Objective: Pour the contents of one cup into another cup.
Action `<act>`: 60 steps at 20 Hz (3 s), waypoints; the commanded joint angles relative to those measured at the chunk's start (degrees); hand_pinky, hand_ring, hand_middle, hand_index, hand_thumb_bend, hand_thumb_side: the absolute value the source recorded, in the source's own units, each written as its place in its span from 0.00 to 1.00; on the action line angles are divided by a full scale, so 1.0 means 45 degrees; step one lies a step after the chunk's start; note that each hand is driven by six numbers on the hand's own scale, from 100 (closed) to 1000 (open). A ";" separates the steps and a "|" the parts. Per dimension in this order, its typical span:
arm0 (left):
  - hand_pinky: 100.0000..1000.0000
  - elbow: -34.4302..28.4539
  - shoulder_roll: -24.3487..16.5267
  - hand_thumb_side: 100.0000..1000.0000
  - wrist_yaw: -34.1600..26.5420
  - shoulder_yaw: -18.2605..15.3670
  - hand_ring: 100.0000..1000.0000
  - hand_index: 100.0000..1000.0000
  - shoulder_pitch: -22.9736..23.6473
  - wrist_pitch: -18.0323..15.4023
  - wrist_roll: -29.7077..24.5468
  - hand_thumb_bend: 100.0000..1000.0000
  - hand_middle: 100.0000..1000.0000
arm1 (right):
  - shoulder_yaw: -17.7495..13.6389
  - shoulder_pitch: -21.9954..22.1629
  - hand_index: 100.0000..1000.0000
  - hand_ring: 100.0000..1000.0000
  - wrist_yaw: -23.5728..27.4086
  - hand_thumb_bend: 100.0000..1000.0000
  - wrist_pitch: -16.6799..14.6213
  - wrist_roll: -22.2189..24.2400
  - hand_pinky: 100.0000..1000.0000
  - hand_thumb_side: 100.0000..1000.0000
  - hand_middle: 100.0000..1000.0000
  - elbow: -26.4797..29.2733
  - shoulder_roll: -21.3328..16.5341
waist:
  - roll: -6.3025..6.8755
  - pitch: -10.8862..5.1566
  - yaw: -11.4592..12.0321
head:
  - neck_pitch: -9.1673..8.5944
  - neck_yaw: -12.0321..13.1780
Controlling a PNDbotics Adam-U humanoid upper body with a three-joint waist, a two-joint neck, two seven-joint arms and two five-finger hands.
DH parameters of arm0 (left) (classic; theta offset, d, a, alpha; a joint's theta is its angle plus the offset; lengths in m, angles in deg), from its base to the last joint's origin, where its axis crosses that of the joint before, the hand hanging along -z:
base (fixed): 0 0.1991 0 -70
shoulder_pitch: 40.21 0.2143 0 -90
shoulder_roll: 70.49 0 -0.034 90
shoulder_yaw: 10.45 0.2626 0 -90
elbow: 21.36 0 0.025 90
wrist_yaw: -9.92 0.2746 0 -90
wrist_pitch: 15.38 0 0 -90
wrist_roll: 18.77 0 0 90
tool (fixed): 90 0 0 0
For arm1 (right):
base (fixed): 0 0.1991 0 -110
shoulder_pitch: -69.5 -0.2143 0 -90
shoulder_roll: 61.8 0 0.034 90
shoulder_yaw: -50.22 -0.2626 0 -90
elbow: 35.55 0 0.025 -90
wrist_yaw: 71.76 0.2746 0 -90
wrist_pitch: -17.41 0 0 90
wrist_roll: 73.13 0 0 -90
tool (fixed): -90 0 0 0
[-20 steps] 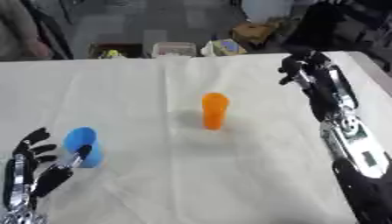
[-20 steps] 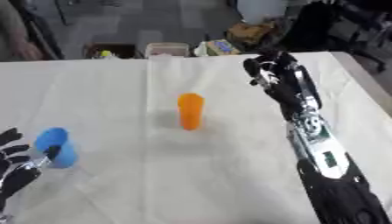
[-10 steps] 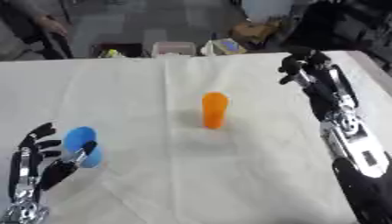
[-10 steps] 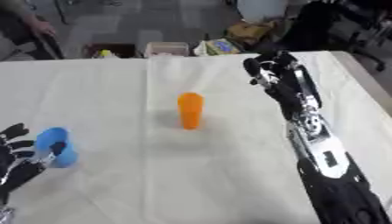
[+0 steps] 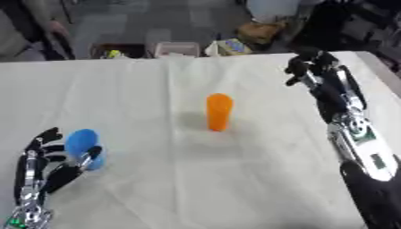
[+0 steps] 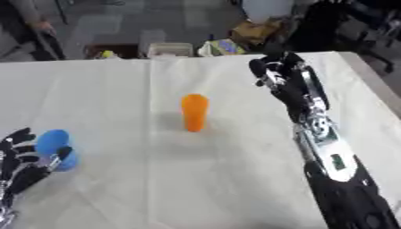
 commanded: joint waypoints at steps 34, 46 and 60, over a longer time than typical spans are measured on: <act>0.54 0.1167 0.0360 0.20 0.0209 0.0651 0.55 0.78 -0.1074 -0.0682 -0.1140 0.76 0.58 | 0.0005 -0.0159 0.70 0.55 0.0067 0.70 -0.0013 0.0170 0.42 0.41 0.53 0.0078 -0.0008 | -0.0110 -0.0001 -0.0226 | 0.0038 0.0070; 0.40 0.1557 0.0464 0.08 0.0126 0.0699 0.37 0.62 -0.1059 -0.0777 -0.1335 0.56 0.36 | -0.0003 -0.0143 0.70 0.55 0.0071 0.69 -0.0012 0.0178 0.42 0.41 0.53 0.0058 0.0018 | -0.0137 0.0009 -0.0224 | 0.0043 0.0034; 0.15 -0.0244 0.0057 0.00 0.0017 0.0656 0.11 0.38 -0.0919 -0.0400 -0.0170 0.08 0.07 | -0.0065 -0.0069 0.71 0.55 -0.0086 0.76 -0.0102 0.0213 0.41 0.33 0.53 -0.0461 -0.0218 | -0.0107 0.0006 -0.0205 | 0.0028 -0.0038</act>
